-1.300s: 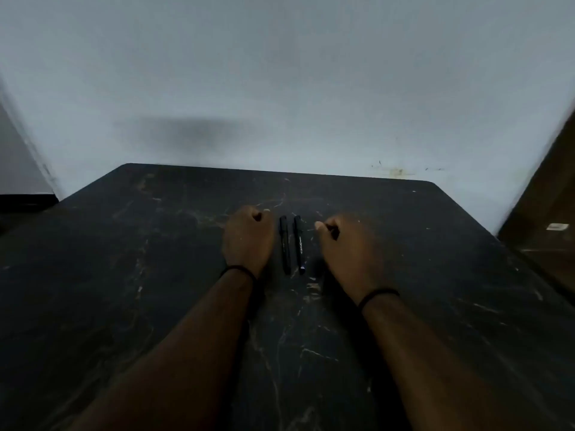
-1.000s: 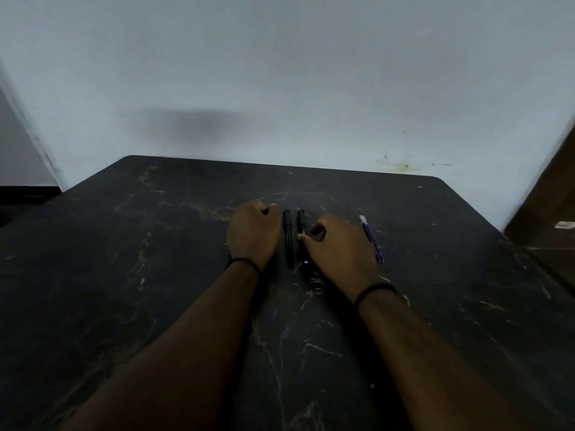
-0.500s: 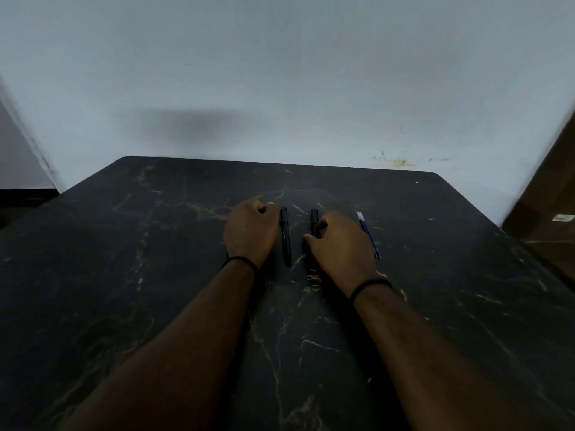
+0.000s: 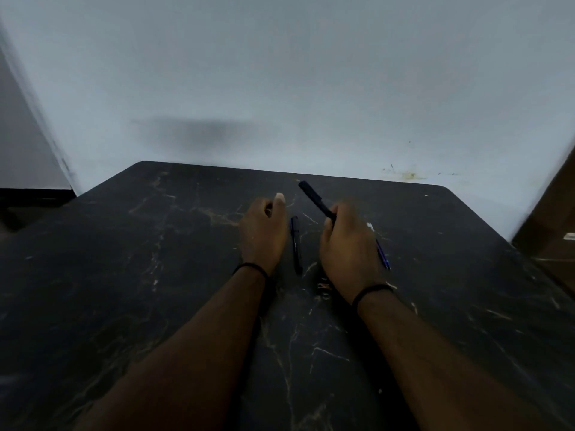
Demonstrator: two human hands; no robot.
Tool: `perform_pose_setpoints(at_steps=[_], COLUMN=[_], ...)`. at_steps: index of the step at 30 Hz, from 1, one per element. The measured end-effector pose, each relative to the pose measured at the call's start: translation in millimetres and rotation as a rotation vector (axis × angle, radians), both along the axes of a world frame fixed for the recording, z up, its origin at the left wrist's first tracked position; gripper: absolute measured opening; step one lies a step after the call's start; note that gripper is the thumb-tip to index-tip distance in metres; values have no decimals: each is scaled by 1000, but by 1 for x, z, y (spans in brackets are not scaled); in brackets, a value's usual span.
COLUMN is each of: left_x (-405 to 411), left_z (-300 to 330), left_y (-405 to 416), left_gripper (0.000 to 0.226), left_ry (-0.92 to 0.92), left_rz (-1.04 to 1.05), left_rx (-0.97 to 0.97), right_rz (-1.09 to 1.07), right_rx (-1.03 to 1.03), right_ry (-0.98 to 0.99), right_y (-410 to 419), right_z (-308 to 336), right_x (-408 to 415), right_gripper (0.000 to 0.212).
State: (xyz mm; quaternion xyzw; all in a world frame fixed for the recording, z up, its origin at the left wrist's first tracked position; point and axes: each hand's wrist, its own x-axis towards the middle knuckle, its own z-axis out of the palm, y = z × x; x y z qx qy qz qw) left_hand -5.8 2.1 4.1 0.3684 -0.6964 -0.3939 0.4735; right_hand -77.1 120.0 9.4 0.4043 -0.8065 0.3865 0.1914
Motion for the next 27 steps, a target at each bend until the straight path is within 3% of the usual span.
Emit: perform_pose_setpoints(at_steps=[5, 8, 15, 19, 27], left_x=[-2, -3, -4, -4, -2], left_z=[4, 1, -2, -3, -1], left_y=[-2, -7, -4, 0, 3], left_gripper=[48, 61, 57, 60, 60], left_ry=[238, 154, -102, -135, -147], left_rz=[-29, -51, -63, -62, -69], left_rx=[104, 34, -95, -141, -159], right_rz=[156, 216, 175, 86, 40], right_rx=[193, 229, 244, 295, 308], right_ry=[212, 236, 273, 295, 264], right_y=[-6, -5, -3, -4, -4], right_z=[-2, -3, -1, -3, -3], right_x=[-1, 0, -6, -3, 4], right_gripper=[19, 19, 22, 32, 32])
